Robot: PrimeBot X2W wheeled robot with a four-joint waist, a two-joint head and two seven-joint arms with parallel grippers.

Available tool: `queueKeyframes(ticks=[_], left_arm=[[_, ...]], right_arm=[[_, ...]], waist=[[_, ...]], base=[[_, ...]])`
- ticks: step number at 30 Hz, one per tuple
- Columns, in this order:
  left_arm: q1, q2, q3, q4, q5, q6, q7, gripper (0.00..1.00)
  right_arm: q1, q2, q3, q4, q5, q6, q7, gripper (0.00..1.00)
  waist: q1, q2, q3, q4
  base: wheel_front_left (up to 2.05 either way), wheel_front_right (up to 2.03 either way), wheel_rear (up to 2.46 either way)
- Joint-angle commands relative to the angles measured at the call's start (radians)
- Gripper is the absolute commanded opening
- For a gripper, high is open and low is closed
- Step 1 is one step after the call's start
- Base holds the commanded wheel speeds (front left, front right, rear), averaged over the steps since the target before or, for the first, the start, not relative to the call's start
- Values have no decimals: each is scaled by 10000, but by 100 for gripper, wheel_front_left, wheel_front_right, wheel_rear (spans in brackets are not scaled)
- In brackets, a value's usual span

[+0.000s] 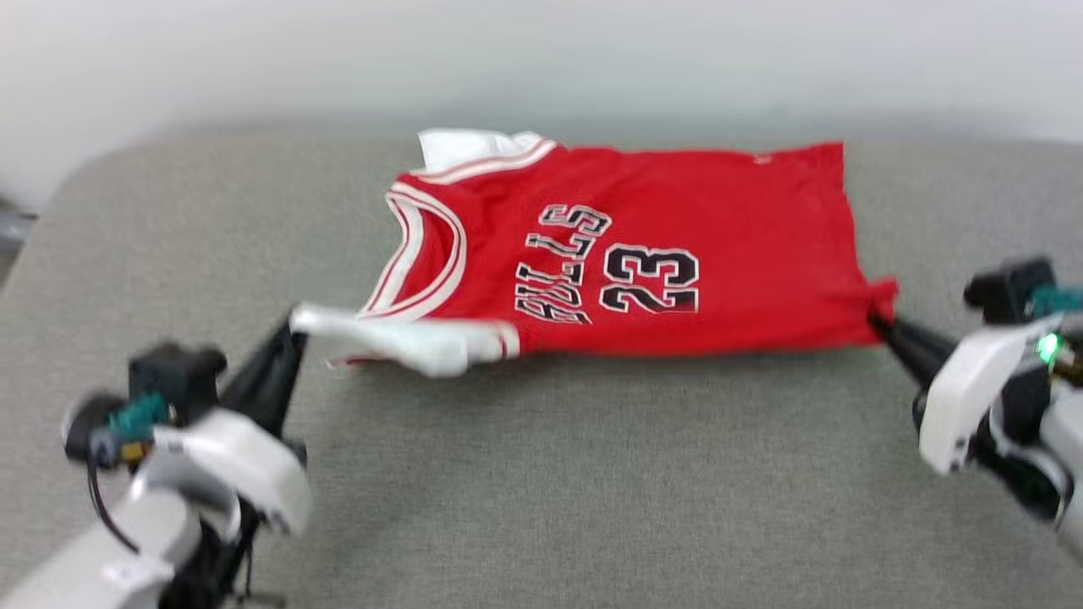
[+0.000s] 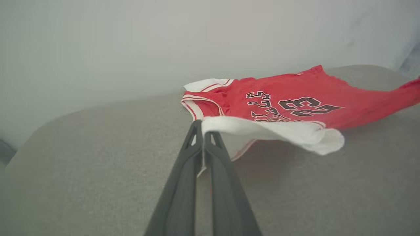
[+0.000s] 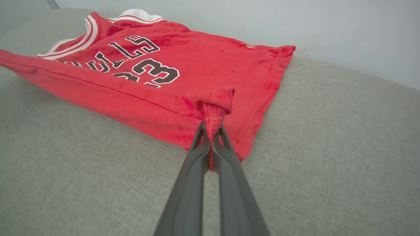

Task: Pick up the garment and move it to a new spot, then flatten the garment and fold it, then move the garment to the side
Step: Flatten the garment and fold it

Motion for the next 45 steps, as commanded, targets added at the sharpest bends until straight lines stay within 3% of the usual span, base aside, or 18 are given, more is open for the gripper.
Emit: queueKeyframes(ticks=[1, 5, 8, 15, 25, 34, 45], left_arm=[[383, 72, 12, -176, -142, 138, -64, 0], [1878, 228, -61, -747, -498, 710, -65, 0], [2739, 213, -225, -983, -748, 884, -61, 0], [4354, 280, -585, -1406, -1523, 908, 95, 0], [5578, 813, -905, -2385, -2422, 995, 850, 0], [4592, 747, -821, -2339, -1587, 928, 697, 0], [1537, 423, -667, -1317, -490, -146, 1564, 0]], right_arm=[[366, -41, 52, -81, 81, -11, -52, 0], [1532, -260, 218, -388, 309, -11, 14, 0], [2325, -415, 232, -607, 459, -11, 1, 0], [3638, -786, 164, -1074, 536, -13, 79, 0], [5150, -1361, -262, -1753, 793, -13, 225, 0], [5715, -1345, -994, -2306, 677, -11, 239, 0], [4995, -1066, -2223, -2920, 194, -11, 476, 0]], waist=[[4, -1, -481, 83], [4, -1, -921, 156], [4, -1, -1170, 170], [4, -1, -1564, 75], [4, -1, -1715, 68], [4, -1, -1489, 184], [4, -1, -486, -168]], base=[[0, 0, 0], [0, 0, 0], [0, 0, 0], [0, 0, 0], [0, 0, 0], [0, 0, 0], [0, 0, 0]])
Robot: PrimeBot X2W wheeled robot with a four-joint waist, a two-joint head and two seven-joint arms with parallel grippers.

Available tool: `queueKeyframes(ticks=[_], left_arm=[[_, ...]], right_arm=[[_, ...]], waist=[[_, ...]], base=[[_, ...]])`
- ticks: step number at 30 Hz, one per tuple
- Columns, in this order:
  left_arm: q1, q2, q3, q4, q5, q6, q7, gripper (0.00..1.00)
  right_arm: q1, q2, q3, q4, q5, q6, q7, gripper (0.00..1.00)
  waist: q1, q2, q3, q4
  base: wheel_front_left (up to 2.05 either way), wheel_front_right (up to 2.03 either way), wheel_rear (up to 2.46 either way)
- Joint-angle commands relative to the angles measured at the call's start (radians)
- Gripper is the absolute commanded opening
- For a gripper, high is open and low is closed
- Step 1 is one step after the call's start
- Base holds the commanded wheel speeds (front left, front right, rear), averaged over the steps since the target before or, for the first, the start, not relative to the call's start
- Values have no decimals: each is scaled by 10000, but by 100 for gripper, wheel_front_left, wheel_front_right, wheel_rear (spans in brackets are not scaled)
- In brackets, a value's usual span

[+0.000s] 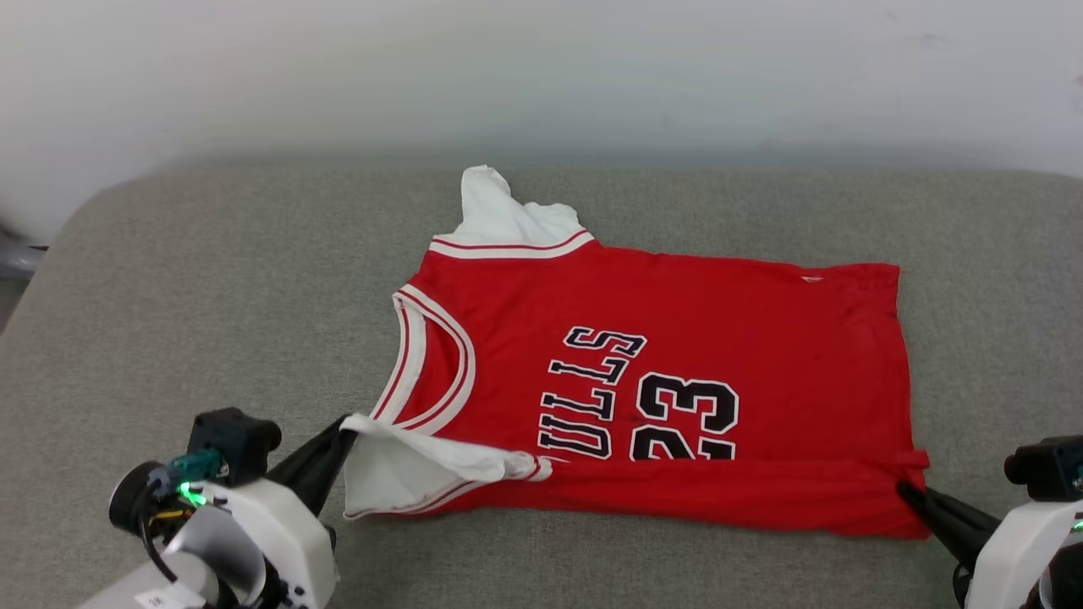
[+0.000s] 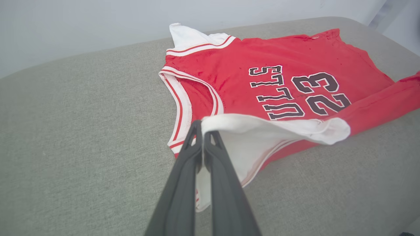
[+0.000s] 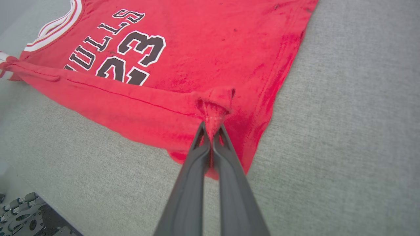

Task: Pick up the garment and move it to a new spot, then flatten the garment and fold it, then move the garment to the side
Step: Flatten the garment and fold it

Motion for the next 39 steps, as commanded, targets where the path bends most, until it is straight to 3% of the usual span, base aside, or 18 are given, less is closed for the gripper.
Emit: queueKeyframes(ticks=[1, 11, 19, 29, 32, 33, 34, 35, 39], left_arm=[[-460, -154, 83, 206, 68, -164, 71, 0], [-2723, -777, 107, 2311, 598, -1246, 488, 0], [-3520, -1380, -97, 4405, 643, -2108, 410, 0], [-3743, -2477, -519, 6837, 490, -3025, 124, 0], [-3880, -2610, -490, 7178, 478, -3083, -165, 0], [-3929, -2646, -473, 7265, 470, -3107, -255, 51], [-4040, -2638, -458, 7339, 579, -3076, -440, 100], [-4103, -2644, -445, 7373, 632, -3063, -571, 100], [-4281, -2608, -403, 7388, 740, -3068, -868, 100]], right_arm=[[-167, 107, -127, -67, -70, -11, 53, 0], [-906, 588, -769, -162, -455, -10, 312, 0], [-1435, 919, -880, 50, -736, -10, 386, 0], [-1683, 1084, -671, 435, -877, -14, 431, 0], [-1663, 1088, -632, 469, -864, -13, 410, 0], [-1640, 1098, -636, 477, -835, -13, 397, 15], [-1622, 1095, -641, 467, -832, -13, 356, 49], [-1608, 1078, -644, 449, -867, -13, 304, 100], [-1474, 1084, -784, 457, -920, -11, 42, 100]], waist=[[-1, -1, 371, -168], [-1, -1, 1679, -498], [-1, -1, 2502, -648], [-1, -1, 2716, -672], [-1, -1, 2535, -620], [-1, -1, 2452, -599], [-1, -1, 2356, -570], [-1, -1, 2256, -543], [-1, -1, 1759, -436]], base=[[0, 0, 0], [0, 0, 0], [0, 0, 0], [0, 0, 0], [0, 0, 0], [0, 0, 0], [0, 0, 0], [0, 0, 0], [0, 0, 0]])
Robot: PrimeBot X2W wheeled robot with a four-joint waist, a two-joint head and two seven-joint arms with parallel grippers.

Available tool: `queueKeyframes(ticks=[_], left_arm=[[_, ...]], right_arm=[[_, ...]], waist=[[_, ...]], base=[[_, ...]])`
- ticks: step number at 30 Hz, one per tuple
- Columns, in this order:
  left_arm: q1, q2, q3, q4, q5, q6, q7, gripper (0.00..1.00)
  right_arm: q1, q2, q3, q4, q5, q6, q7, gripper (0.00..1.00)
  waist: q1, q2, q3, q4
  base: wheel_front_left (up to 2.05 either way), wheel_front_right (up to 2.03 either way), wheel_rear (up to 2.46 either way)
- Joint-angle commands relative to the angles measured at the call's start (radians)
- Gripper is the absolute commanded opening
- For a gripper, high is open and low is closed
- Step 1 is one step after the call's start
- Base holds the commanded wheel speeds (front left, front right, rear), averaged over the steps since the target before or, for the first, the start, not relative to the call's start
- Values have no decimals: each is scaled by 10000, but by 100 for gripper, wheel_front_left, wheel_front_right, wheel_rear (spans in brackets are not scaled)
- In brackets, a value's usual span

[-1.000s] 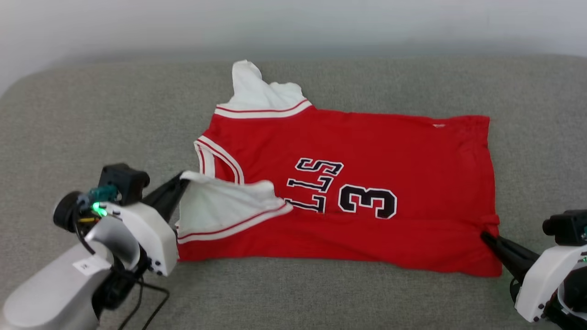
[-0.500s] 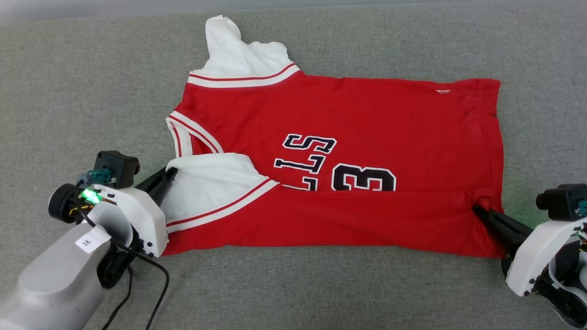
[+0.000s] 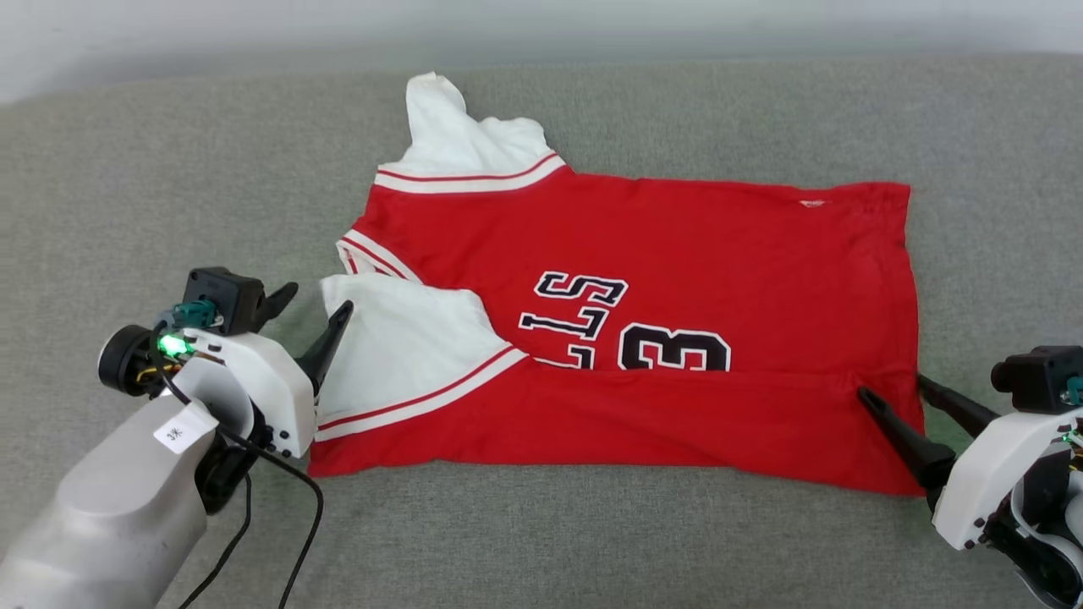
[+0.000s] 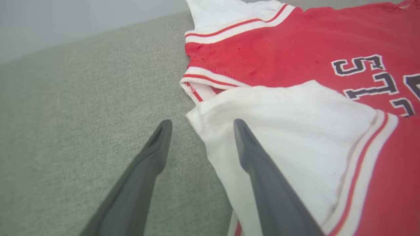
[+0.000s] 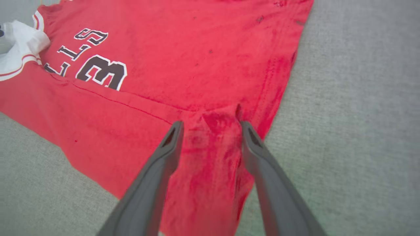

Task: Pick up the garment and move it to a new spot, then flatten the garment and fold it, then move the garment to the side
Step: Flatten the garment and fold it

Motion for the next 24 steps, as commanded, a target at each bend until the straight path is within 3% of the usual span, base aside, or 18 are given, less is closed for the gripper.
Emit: queueKeyframes(ticks=[1, 8, 18, 24], left_arm=[[-152, 62, -9, -73, 21, 11, 3, 100], [-521, 431, -82, -885, -387, -131, 1268, 100], [-1169, 1069, -720, -2095, -2213, -330, 5908, 100], [-1235, 1194, -947, -2295, -3366, -329, 7855, 100]], right_arm=[[136, 20, -32, 17, -96, -11, -61, 100], [479, -93, -183, 14, -196, -11, -141, 100], [606, 3, -266, -35, -290, -10, 50, 100], [517, 49, -207, -103, -247, -10, 198, 100]], waist=[[-1, 0, -320, 95], [-1, 0, -1079, 344], [-1, 0, -1484, 428], [-1, 0, -1421, 273]], base=[[0, 0, 0], [0, 0, 0], [0, 0, 0], [0, 0, 0]])
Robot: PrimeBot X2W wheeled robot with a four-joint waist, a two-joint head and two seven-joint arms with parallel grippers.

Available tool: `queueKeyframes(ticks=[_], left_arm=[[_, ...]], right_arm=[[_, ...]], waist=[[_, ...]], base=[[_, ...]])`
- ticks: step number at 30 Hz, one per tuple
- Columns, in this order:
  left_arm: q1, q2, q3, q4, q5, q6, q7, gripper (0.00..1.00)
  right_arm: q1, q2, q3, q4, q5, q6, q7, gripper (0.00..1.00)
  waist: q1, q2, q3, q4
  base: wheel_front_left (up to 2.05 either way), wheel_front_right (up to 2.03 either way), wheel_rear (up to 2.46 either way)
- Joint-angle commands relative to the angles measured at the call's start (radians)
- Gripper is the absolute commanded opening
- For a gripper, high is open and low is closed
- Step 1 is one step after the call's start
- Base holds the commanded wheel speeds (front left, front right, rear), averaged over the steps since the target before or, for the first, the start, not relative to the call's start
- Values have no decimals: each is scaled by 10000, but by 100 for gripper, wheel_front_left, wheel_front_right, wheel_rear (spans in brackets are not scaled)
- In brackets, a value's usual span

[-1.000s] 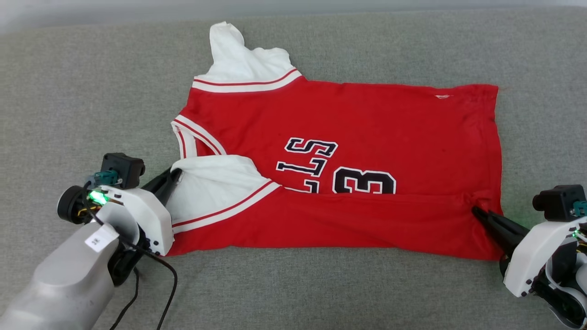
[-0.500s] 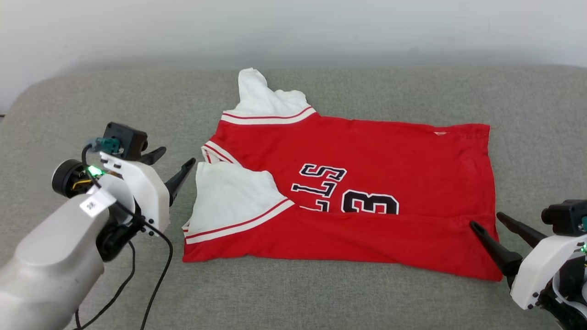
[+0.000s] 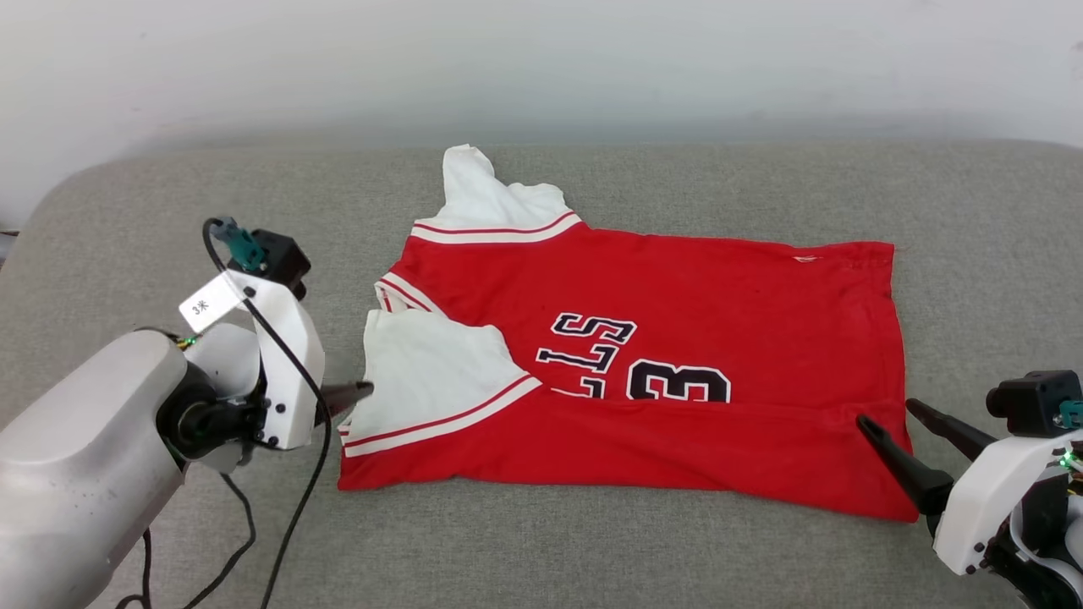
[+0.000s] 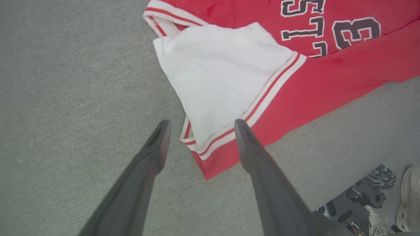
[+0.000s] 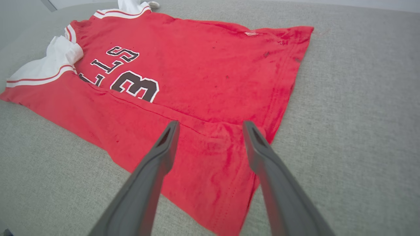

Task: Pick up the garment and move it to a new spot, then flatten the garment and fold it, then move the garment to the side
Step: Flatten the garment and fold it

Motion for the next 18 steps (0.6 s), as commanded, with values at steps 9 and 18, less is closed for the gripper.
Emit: queueKeyframes(ticks=[9, 18], left_arm=[[200, -167, -599, 661, -234, 8, 1322, 100], [795, -464, -1308, 1333, 105, -1, 1327, 100]], right_arm=[[-354, 189, 116, -14, 4, -8, 135, 100], [-656, 332, 217, 77, -14, -8, 35, 100]], waist=[[1, 0, 443, -376], [1, 0, 791, -569]], base=[[0, 0, 0], [0, 0, 0]])
